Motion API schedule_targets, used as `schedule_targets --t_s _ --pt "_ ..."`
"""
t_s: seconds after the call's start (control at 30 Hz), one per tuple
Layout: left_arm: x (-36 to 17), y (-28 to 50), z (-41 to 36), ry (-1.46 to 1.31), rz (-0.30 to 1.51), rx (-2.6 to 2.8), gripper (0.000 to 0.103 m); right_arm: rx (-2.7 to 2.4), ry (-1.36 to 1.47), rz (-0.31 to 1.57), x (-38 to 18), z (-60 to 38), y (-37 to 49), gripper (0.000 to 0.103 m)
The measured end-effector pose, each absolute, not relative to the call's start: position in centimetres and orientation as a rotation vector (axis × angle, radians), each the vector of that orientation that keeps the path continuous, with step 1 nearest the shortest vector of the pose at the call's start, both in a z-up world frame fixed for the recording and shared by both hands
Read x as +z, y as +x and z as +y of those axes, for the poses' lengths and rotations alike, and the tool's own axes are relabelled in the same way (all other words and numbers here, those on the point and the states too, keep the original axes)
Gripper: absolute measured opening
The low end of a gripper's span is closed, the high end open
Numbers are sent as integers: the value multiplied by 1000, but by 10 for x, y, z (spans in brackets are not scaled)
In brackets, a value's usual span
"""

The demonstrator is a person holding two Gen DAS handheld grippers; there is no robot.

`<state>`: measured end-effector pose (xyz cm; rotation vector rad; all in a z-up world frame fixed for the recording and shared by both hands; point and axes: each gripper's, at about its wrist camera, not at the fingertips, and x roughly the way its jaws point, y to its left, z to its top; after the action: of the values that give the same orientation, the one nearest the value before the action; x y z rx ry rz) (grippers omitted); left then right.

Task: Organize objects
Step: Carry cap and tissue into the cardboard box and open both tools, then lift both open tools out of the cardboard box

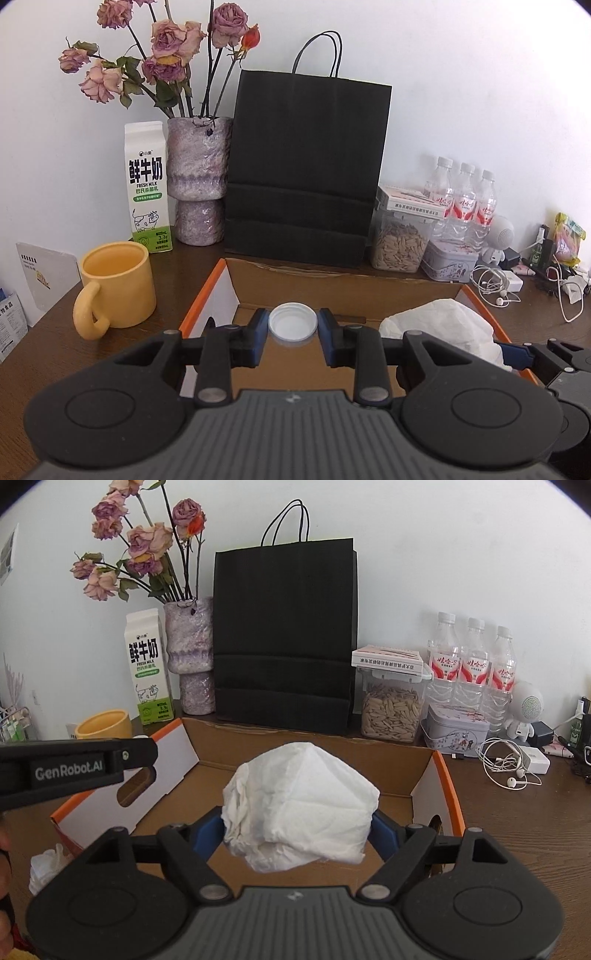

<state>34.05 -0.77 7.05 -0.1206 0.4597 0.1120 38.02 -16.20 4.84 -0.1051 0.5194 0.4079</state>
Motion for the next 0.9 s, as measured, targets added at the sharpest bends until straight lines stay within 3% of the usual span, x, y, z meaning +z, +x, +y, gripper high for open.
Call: schedule_targets --t_s 0.03,0.1,0.13,0.17,0.2,0.9 --pt "69 341 -7 -122 466 110 38 404 -107 523 47 -162 380 92" --pt "68 341 -7 -124 468 113 66 395 -110 530 46 -161 381 102" --pt "68 341 -7 -122 465 118 76 391 -111 533 46 -162 381 103" --pt "69 340 -7 -121 459 126 97 387 -111 536 46 -162 382 103" --pt "70 339 -9 -117 443 145 103 382 -110 540 46 -162 382 103" --pt "99 291 -8 -144 329 150 103 366 -77 410 71 -182 339 103"
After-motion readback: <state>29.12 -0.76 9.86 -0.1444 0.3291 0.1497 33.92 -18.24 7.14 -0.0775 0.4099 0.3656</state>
